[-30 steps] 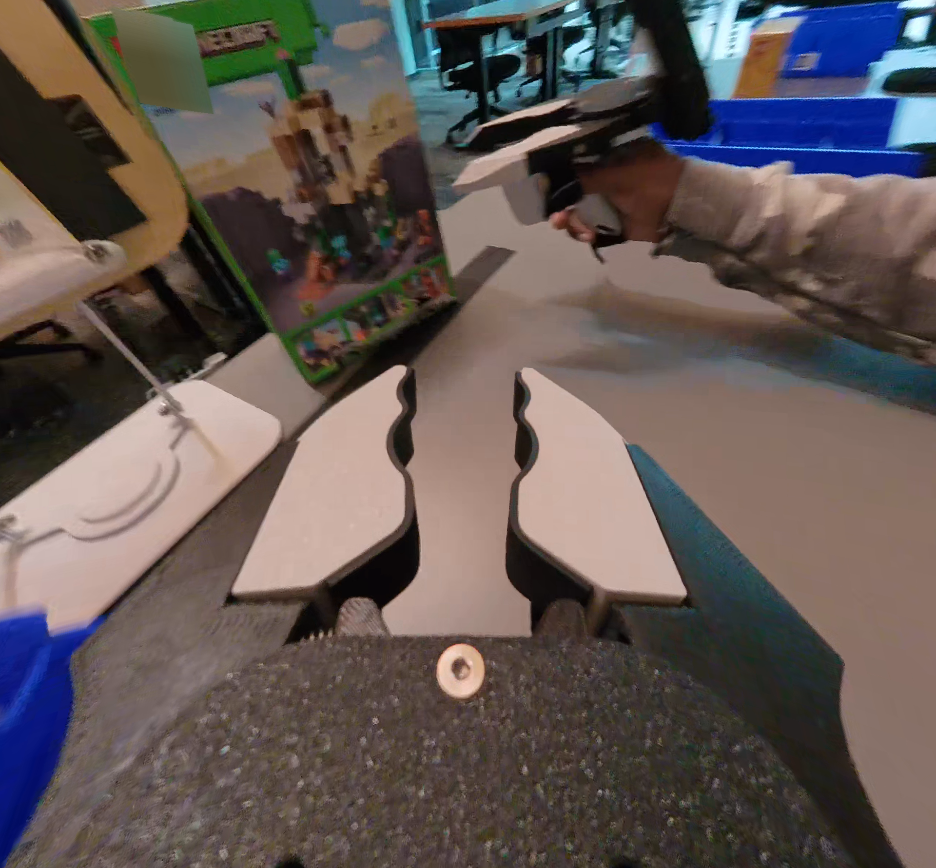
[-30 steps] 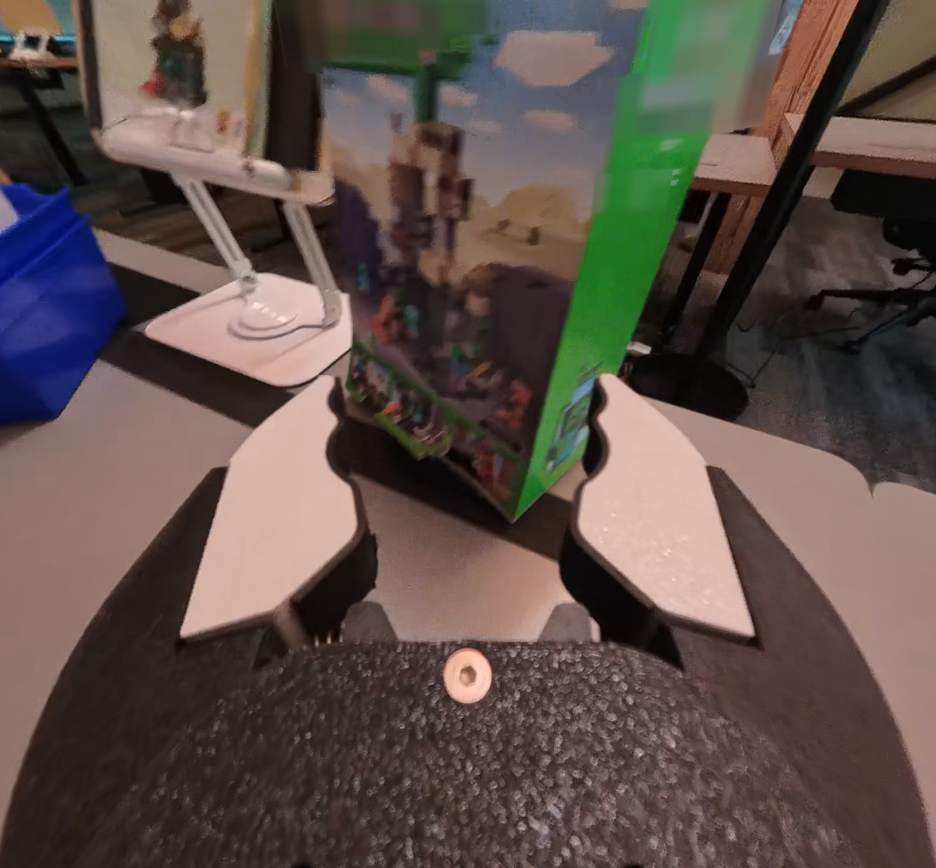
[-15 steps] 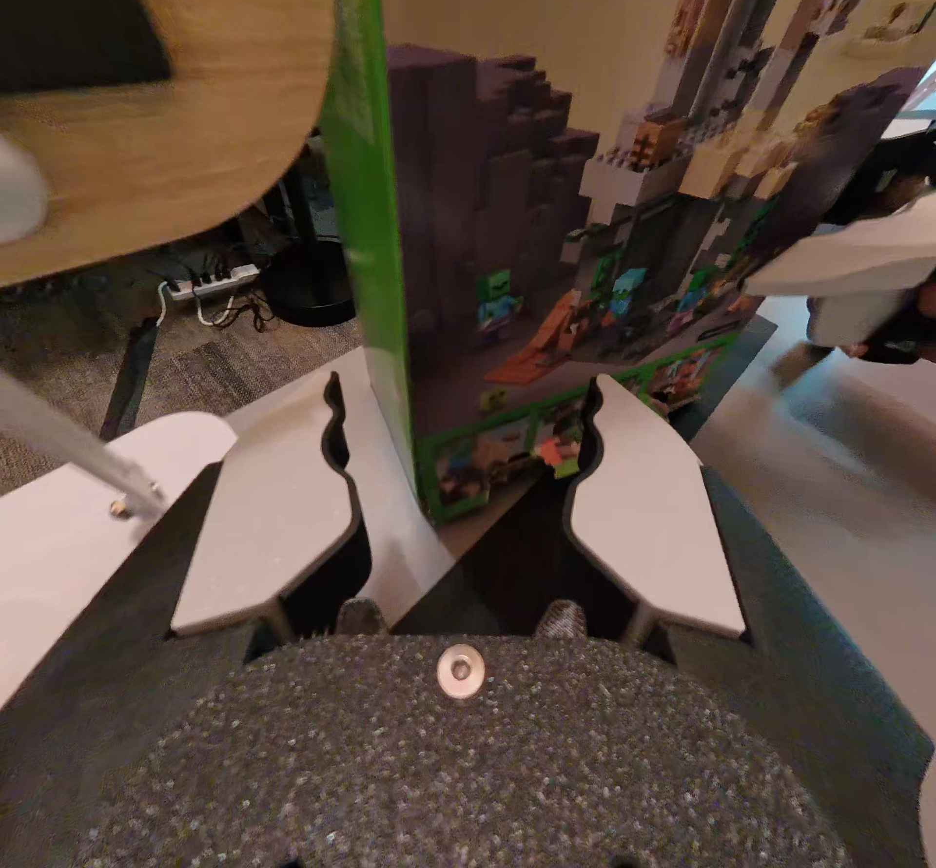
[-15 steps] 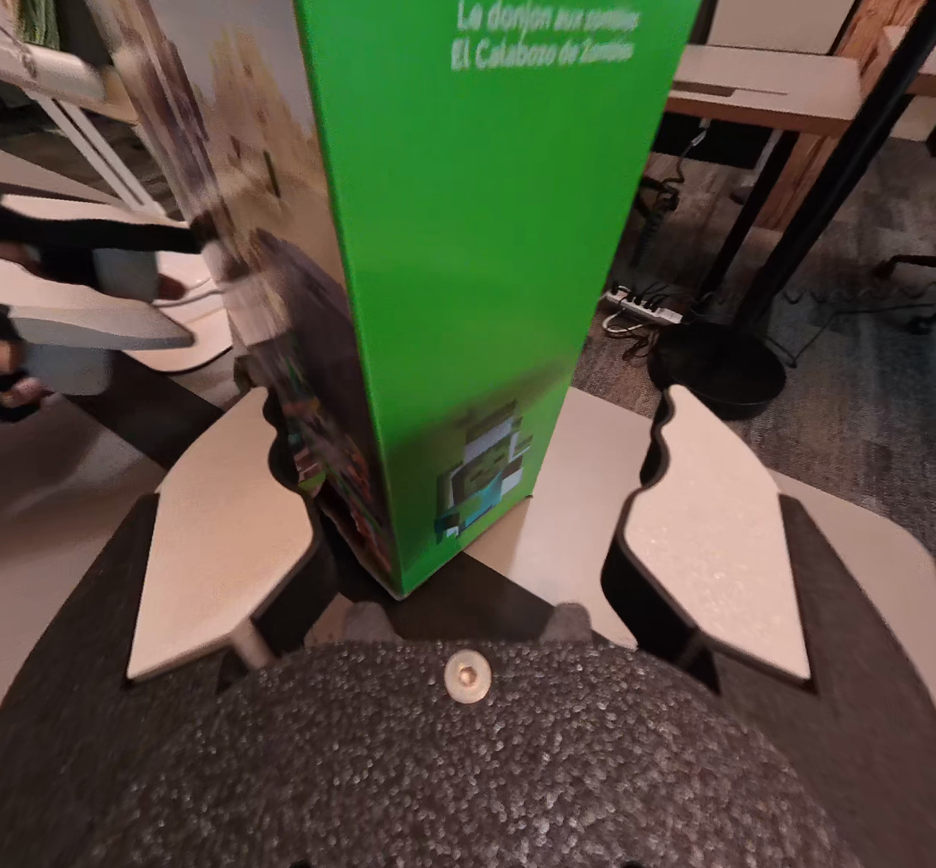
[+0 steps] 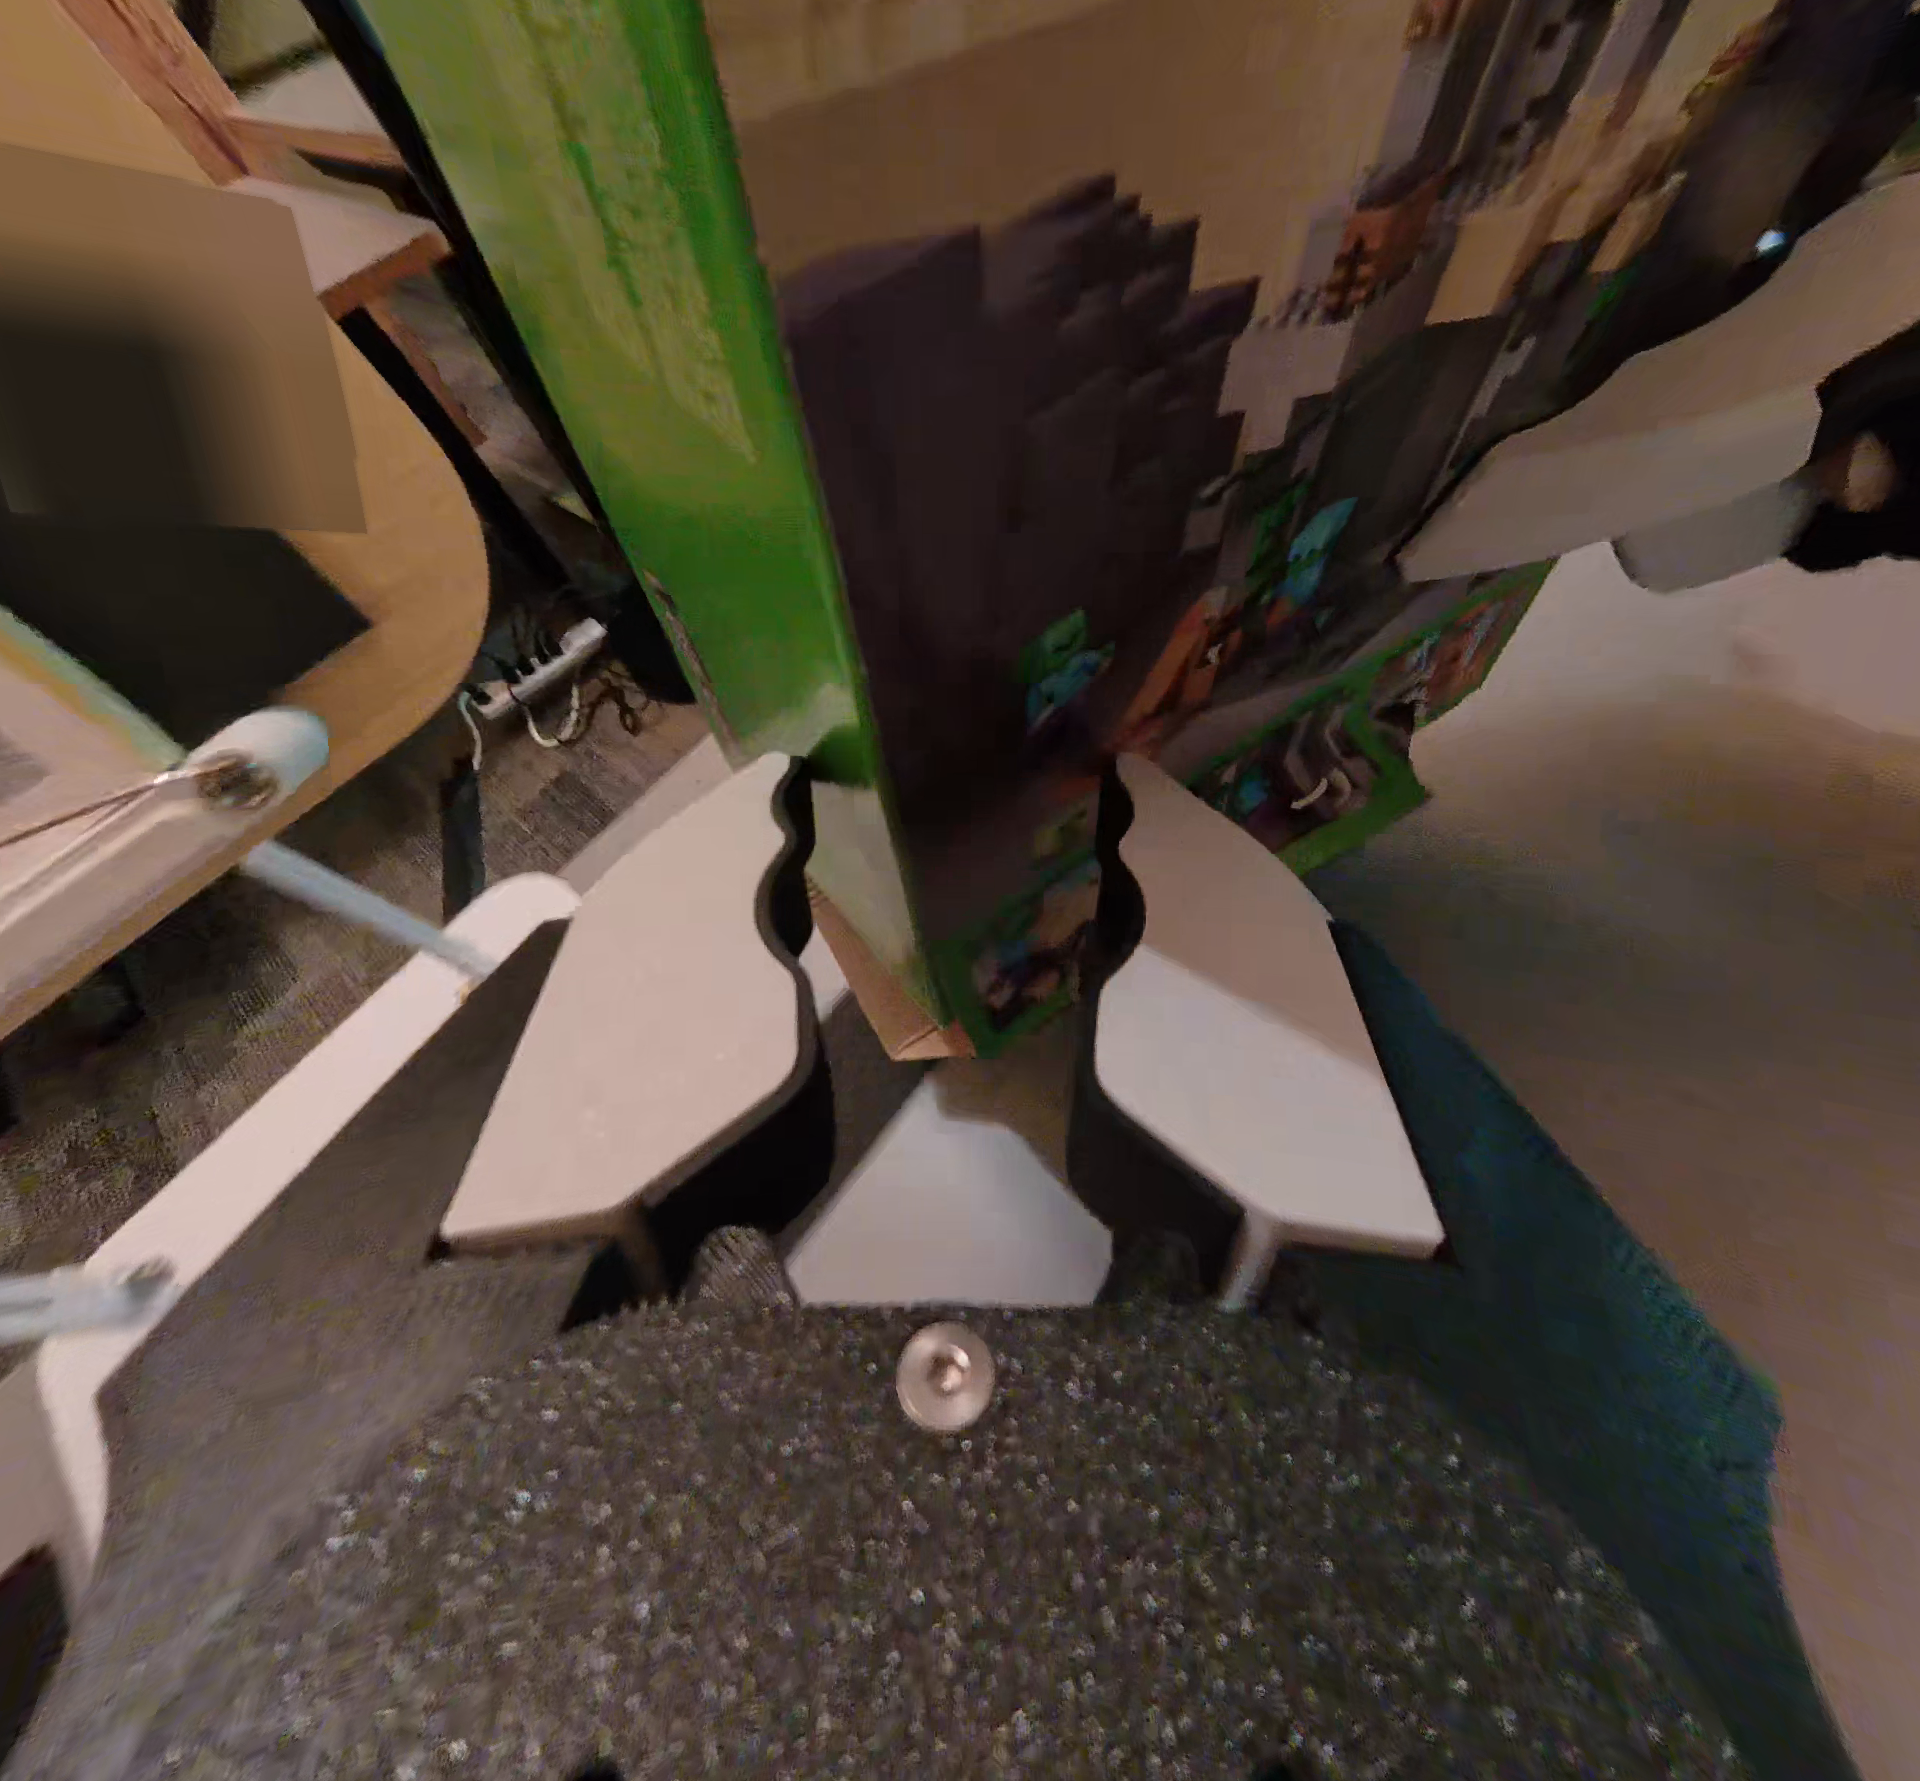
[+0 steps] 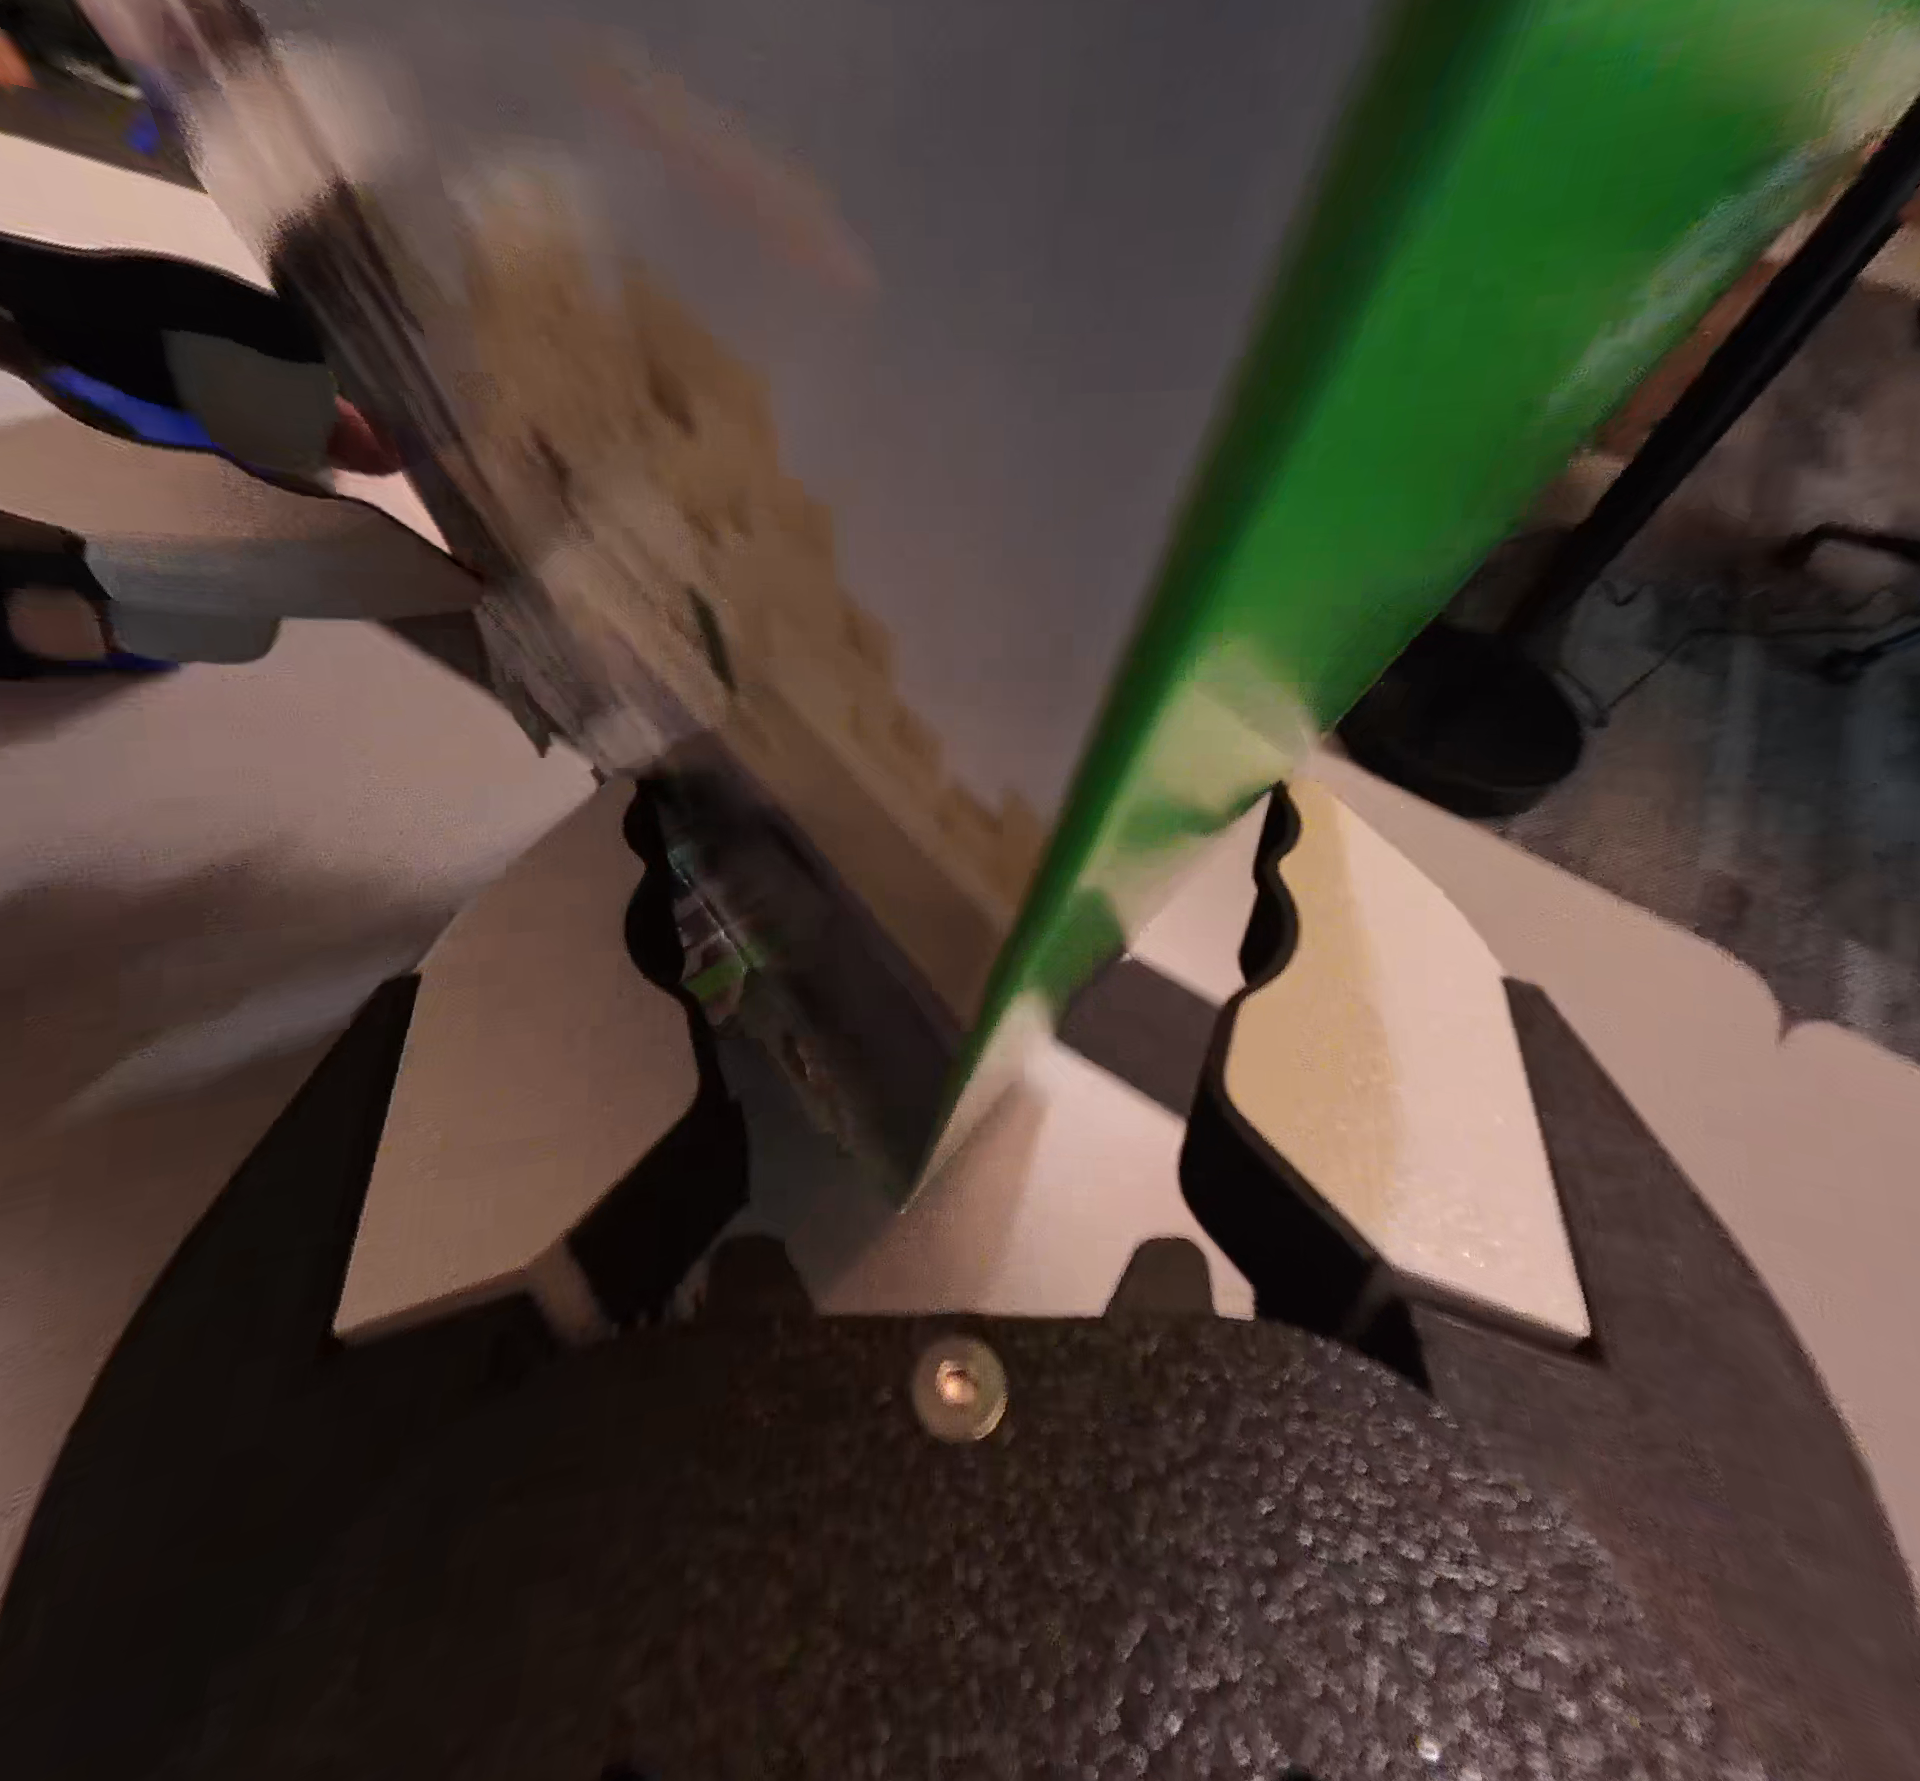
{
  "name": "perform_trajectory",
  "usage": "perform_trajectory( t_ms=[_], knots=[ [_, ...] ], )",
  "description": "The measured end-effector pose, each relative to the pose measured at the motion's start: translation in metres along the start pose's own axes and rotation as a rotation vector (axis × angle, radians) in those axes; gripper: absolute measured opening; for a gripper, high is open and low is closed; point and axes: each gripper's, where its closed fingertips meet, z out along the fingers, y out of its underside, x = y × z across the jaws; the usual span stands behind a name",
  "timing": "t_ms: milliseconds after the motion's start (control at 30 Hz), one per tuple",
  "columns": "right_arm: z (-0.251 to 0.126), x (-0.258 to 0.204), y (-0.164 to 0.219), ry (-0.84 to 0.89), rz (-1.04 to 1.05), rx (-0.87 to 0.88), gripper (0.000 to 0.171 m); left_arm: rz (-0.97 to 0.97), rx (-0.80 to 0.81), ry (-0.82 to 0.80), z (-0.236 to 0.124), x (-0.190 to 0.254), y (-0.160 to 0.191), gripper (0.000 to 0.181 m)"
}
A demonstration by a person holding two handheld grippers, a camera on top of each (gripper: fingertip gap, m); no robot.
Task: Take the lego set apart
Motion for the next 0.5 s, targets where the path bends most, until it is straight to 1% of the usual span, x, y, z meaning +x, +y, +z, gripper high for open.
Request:
perform_trajectory(
  t_ms=[100, 200, 267, 400, 500],
  knots=[
    [-0.038, -0.053, -0.004, -0.078, 0.053, -0.056, 0.109, 0.0, -0.044, 0.06, -0.067, 0.025, 0.003, 0.048],
    [-0.066, -0.113, 0.004, -0.149, 0.102, -0.1, 0.109, -0.034, -0.06, 0.094, -0.131, 0.05, 0.021, 0.047],
    [-0.079, -0.151, 0.014, -0.187, 0.124, -0.117, 0.109, -0.062, -0.058, 0.093, -0.167, 0.063, 0.037, 0.047],
    [-0.088, -0.212, 0.033, -0.227, 0.085, -0.15, 0.109, -0.106, -0.072, 0.076, -0.22, 0.082, 0.081, 0.045],
    [-0.084, -0.243, 0.05, -0.226, 0.007, -0.155, 0.11, -0.14, -0.085, 0.062, -0.24, 0.089, 0.118, 0.044]
  ],
)
